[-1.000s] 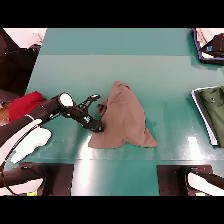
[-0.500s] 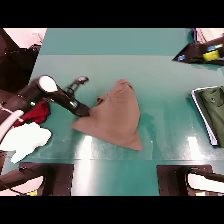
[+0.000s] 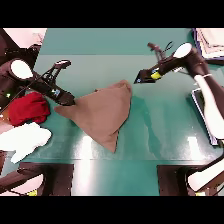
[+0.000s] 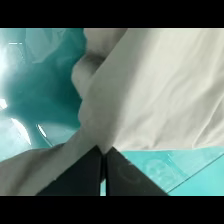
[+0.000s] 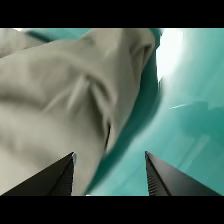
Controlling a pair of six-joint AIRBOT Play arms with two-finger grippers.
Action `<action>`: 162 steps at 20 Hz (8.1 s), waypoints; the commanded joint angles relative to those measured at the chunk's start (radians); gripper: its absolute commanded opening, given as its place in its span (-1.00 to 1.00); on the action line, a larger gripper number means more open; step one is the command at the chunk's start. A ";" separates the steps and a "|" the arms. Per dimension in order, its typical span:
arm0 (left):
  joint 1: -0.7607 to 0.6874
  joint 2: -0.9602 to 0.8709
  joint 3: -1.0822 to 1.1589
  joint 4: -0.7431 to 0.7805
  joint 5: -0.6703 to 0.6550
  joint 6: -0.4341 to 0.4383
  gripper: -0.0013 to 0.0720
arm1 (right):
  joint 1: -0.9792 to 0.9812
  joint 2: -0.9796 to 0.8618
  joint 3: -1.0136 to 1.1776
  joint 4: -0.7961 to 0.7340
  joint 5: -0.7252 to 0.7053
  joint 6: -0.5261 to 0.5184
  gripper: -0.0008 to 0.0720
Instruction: Fold the shirts.
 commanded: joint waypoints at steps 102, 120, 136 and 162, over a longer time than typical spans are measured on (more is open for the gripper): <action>0.002 0.068 -0.218 -0.301 0.260 0.010 -0.90 | -0.597 0.455 -0.978 0.219 -0.196 -0.199 0.17; 0.256 0.190 0.186 -0.262 0.098 -0.039 -0.90 | -0.629 0.822 -0.448 -0.044 -0.048 -0.108 -0.93; 0.256 0.377 0.987 -0.285 0.216 -0.143 -0.90 | -0.581 1.112 0.208 -0.234 -0.193 -0.021 -0.93; 0.256 -0.378 0.230 -0.446 0.587 0.177 -0.90 | -0.344 0.021 0.176 -0.257 -0.132 0.059 -0.93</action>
